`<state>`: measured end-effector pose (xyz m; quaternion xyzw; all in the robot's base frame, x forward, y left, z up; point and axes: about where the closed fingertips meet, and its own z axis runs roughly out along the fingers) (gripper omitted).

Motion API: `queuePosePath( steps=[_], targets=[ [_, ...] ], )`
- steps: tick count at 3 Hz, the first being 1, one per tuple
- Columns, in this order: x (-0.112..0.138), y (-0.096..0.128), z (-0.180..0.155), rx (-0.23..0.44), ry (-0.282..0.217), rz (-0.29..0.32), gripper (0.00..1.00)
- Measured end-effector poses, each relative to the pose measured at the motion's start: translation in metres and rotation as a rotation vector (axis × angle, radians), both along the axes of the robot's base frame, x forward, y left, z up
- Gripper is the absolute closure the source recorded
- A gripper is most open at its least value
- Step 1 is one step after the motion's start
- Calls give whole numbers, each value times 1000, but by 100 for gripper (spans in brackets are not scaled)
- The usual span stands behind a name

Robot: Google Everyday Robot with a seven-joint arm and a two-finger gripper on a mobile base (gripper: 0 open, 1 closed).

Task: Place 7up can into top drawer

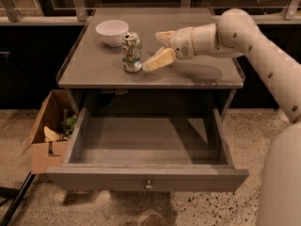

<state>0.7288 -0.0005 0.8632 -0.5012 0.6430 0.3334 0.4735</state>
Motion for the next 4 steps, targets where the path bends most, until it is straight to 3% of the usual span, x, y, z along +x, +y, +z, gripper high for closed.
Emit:
queuePosePath(
  steps=[1, 3, 4],
  targets=[
    [9, 21, 1, 7, 2, 37, 0],
    [-11, 72, 3, 18, 47, 166, 1],
    [-16, 87, 1, 24, 48, 203, 8]
  ],
)
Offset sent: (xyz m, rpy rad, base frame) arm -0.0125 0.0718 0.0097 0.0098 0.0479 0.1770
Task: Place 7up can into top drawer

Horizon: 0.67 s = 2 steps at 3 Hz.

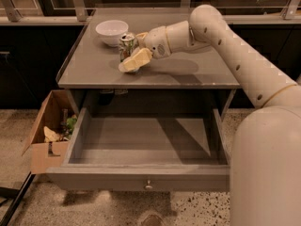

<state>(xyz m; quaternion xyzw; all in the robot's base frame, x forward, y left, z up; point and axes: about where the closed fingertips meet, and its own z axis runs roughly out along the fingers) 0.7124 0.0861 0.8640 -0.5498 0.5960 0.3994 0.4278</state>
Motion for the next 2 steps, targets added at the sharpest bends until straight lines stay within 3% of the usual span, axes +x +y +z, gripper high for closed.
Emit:
queuePosePath(
  steps=[2],
  targets=[
    [0, 0, 0, 0, 0, 0, 58]
  ],
)
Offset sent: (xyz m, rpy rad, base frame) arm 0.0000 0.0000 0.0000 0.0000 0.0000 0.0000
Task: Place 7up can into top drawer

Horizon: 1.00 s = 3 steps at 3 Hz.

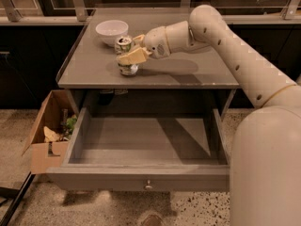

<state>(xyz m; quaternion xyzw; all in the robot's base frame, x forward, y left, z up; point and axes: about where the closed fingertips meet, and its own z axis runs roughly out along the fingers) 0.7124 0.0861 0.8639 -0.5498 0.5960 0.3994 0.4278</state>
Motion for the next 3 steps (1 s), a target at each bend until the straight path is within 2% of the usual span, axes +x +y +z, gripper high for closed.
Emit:
queuePosePath(
  steps=[2, 3],
  targets=[
    [0, 0, 0, 0, 0, 0, 100],
    [-10, -6, 10, -17, -22, -31, 100]
  ],
)
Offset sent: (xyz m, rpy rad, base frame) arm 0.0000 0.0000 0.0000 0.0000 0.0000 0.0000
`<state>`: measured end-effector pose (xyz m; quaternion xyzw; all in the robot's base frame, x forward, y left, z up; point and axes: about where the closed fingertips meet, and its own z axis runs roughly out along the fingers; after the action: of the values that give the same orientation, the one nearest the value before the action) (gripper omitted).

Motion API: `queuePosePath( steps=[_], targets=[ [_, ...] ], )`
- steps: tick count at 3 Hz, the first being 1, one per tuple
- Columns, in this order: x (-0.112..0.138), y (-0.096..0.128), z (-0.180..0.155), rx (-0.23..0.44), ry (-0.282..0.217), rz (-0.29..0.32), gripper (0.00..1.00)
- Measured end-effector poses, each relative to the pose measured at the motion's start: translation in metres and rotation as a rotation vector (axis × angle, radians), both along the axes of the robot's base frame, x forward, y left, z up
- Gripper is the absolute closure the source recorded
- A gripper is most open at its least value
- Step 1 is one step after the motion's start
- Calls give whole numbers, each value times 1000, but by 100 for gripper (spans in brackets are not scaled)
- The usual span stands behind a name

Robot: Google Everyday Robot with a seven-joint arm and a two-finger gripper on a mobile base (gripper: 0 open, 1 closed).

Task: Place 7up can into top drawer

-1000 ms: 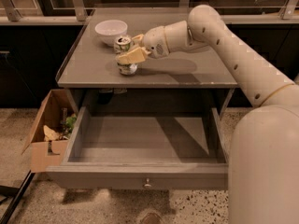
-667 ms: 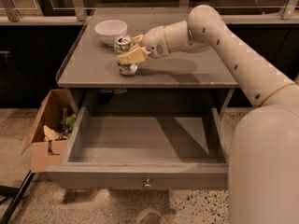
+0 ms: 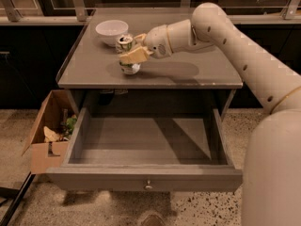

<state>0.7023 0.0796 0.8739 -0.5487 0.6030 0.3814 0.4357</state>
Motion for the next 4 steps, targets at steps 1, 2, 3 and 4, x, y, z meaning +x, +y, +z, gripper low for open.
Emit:
queuePosePath(
  steps=[1, 2, 3, 4],
  targets=[
    [-20, -7, 12, 6, -22, -38, 100],
    [-52, -16, 25, -1, -29, -67, 100],
    [-103, -26, 37, -11, -20, -113, 100],
    [-136, -32, 38, -21, 1, -146, 100]
  ],
)
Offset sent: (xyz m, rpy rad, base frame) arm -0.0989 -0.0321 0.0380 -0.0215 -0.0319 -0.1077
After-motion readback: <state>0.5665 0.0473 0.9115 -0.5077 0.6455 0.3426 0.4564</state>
